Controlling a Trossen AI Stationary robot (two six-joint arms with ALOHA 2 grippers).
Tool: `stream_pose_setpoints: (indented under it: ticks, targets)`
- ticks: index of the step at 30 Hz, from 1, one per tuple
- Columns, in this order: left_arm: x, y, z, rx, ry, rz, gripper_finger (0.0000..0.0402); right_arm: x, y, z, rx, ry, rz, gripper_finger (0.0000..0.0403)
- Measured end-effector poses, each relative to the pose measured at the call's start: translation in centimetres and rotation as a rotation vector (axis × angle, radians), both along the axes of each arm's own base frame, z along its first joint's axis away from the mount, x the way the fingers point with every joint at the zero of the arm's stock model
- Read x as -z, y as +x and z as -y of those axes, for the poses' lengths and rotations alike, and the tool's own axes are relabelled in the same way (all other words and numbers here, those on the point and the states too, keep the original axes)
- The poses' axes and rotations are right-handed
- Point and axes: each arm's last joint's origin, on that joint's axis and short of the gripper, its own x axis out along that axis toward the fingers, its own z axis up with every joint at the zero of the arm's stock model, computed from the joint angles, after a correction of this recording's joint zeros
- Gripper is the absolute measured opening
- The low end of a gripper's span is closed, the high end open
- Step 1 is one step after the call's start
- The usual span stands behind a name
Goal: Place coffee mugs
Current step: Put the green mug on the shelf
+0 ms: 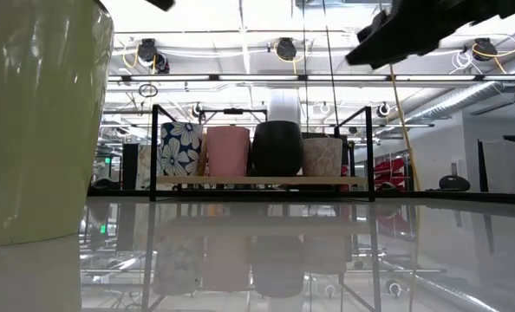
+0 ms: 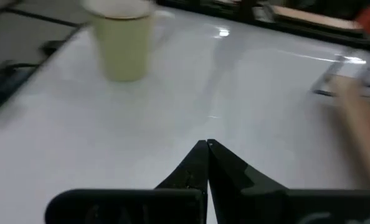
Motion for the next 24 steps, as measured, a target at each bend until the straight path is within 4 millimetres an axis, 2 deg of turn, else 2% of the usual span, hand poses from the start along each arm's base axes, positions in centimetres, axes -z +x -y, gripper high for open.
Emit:
stream_pose_setpoints:
  ticks: [5,13,24]
  targets:
    - [0.2,-0.7,0.9,-0.002,-0.122,-0.069,0.0273,0.0,-0.3,-1.2,-0.062,0.069,-0.009,0.0000]
    - [0.5,-2.8,2.8,0.000,-0.215,-0.167,0.0273,-0.6,-0.6,-2.6,-0.097,0.138,0.039,0.0000]
    - [0.5,-4.7,4.7,0.073,-0.220,-0.194,0.0273,-0.9,-1.1,-4.2,-0.147,0.179,0.066,0.0000]
